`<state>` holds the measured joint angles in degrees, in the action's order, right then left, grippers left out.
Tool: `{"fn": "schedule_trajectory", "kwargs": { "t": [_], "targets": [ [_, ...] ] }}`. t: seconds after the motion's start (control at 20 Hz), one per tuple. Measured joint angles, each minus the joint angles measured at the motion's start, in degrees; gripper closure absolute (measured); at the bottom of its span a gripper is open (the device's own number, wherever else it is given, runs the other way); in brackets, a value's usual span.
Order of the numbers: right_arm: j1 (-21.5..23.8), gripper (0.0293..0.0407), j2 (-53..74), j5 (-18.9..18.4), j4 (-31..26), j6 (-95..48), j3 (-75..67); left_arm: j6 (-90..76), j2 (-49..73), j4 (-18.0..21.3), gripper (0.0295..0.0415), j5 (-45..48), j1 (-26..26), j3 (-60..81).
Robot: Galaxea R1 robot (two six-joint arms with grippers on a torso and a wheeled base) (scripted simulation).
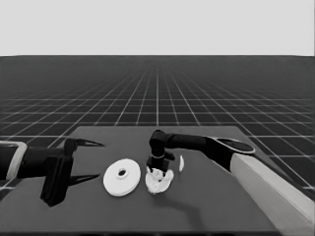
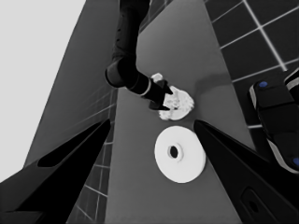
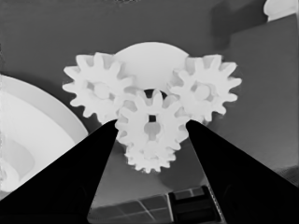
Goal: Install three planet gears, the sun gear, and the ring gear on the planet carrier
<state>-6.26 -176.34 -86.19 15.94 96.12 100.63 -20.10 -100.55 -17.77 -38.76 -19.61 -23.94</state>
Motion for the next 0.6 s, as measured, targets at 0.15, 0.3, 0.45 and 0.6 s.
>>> {"fn": "schedule_trajectory", "kwargs": {
  "t": [0.15, 0.3, 0.45, 0.6],
  "targets": [
    [0.0, 0.0391, 0.0, 0.0, 0.0, 1.8, 0.0, 0.0, 0.0, 0.0, 0.0326, 0.0, 0.0, 0.0],
    [0.01, 0.0391, 0.0, 0.0, 0.0, 3.6, 0.0, 0.0, 0.0, 0.0, 0.0326, 0.0, 0.0, 0.0],
    [0.01, 0.0391, 0.0, 0.0, 0.0, 5.4, 0.0, 0.0, 0.0, 0.0, 0.0326, 0.0, 0.0, 0.0],
    [0.01, 0.0391, 0.0, 0.0, 0.0, 7.2, 0.0, 0.0, 0.0, 0.0, 0.0326, 0.0, 0.0, 0.0]
  ]
}}
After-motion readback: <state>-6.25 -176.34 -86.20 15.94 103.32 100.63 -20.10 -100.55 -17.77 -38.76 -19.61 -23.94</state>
